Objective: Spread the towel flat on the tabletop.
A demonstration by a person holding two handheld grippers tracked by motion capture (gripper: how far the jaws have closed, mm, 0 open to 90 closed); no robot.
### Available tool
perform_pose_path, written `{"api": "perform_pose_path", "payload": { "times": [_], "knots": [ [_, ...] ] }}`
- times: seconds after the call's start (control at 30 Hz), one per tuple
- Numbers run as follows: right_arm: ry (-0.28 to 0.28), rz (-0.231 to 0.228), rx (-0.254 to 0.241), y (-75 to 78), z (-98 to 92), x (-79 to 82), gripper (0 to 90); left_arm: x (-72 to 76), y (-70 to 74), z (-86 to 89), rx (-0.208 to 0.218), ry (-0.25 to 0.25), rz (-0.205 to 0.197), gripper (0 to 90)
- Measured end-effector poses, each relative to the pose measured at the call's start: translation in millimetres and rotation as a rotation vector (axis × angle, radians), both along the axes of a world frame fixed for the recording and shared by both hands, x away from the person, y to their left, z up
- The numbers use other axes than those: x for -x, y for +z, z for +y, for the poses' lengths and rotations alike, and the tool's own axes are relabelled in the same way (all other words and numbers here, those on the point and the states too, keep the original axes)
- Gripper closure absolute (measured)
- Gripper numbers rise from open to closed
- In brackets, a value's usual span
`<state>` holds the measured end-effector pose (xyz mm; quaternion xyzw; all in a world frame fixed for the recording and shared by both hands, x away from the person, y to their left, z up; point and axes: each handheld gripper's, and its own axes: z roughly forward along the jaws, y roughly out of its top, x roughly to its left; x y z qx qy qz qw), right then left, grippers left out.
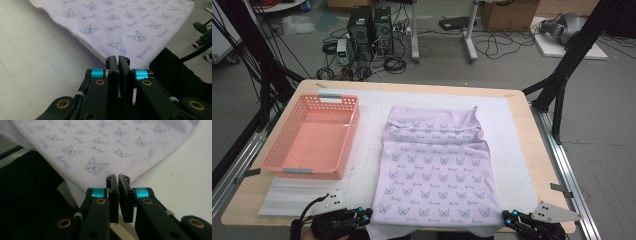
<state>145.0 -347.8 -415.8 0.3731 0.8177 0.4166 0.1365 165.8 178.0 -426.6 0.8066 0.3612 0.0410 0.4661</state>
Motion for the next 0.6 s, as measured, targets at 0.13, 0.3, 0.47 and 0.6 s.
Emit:
{"api": "perform_pose_path", "payload": {
  "times": [0.13, 0.3, 0.47, 0.6],
  "knots": [
    [-0.040, 0.016, 0.041, -8.7, 5.6, -11.1, 72.5, -9.0, -4.3, -7.7, -0.021, 0.086, -0.045, 52.5],
    [-0.100, -0.008, 0.051, -14.2, 15.4, -35.5, 58.7, -37.3, -7.1, -16.7, -0.014, 0.179, -0.089, 43.6],
    [-0.179, -0.026, 0.061, -18.8, 25.6, -68.3, 52.8, -69.4, -17.0, -34.2, -0.049, 0.221, -0.087, 43.7],
    [-0.231, -0.006, 0.070, -27.6, 30.6, -92.3, 54.2, -87.4, -26.0, -40.3, -0.082, 0.282, -0.063, 46.3]
  ]
}}
